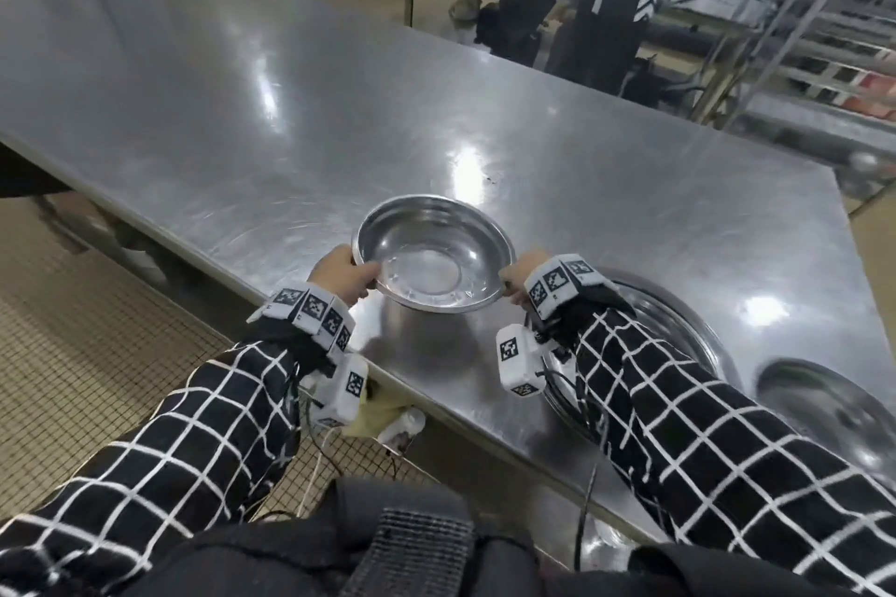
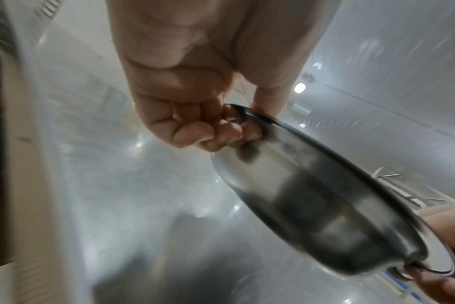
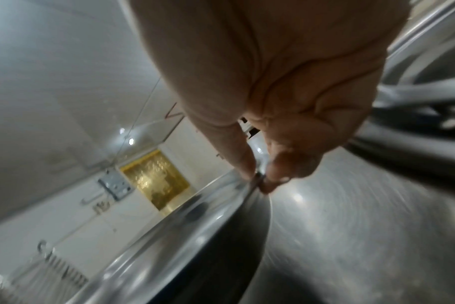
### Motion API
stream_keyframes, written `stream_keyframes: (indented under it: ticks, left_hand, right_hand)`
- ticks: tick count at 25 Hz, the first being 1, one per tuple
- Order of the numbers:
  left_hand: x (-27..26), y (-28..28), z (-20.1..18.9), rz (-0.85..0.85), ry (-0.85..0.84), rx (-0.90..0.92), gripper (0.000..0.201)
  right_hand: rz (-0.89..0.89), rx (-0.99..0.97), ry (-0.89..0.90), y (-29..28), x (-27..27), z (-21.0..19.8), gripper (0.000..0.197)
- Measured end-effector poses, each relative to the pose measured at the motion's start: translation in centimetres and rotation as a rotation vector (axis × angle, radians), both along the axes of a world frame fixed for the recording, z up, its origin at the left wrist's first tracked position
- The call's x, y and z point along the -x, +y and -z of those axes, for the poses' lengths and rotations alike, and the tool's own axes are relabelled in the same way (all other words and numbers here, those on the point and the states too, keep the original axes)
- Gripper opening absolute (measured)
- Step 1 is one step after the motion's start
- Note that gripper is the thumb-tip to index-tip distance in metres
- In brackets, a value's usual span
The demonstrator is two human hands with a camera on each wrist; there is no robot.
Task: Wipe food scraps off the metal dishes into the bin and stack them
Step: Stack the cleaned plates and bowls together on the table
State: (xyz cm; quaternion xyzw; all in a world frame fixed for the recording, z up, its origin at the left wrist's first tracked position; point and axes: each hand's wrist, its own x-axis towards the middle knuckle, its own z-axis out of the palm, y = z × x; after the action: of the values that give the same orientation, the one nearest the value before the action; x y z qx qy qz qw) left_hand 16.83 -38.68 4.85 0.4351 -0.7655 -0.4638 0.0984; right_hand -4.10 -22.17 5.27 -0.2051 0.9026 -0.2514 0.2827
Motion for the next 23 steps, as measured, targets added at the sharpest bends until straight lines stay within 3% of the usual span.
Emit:
stream_keyframes:
  ticks: [2, 4, 6, 8, 11, 15, 23]
  left_hand:
    - [1.7, 0.9, -2.0, 0.068, 0.122, 0.045, 0.011]
    - [3.8, 2.7, -3.8, 0.176, 0.228, 0.045, 0.019]
    - [5.7, 4.9, -4.7, 0.227, 0.355, -0.066, 0.033]
    - [7.7, 7.4, -5.0, 0.278, 0.41, -0.139, 0.034]
    - [9.6, 10.8, -4.6, 0.43, 0.333, -0.074, 0.029]
    - [10.4, 13.2, -3.3, 0.637, 0.114, 0.163, 0.031]
    - [11.2, 14.6, -1.6, 0.851, -0.203, 0.513, 0.033]
  right_hand:
    - [0.114, 0.074, 0.009, 2.2, -0.4, -2.7, 0.022]
    - [0.215, 0.12, 0.042, 5.6, -0.7, -6.0, 0.011]
    - [0.306, 0.146, 0.092, 9.6, -0.9, -7.9, 0.019]
    - [0.392, 0.165, 0.143, 14.0, -1.1, -8.6, 0.014]
    - [0.523, 0.157, 0.193, 19.1, -1.4, -7.4, 0.009]
    - [0.647, 0.133, 0.191, 22.8, -2.6, -4.0, 0.016]
    - [0.619, -0.006, 0.24, 24.1, -5.5, -0.9, 0.017]
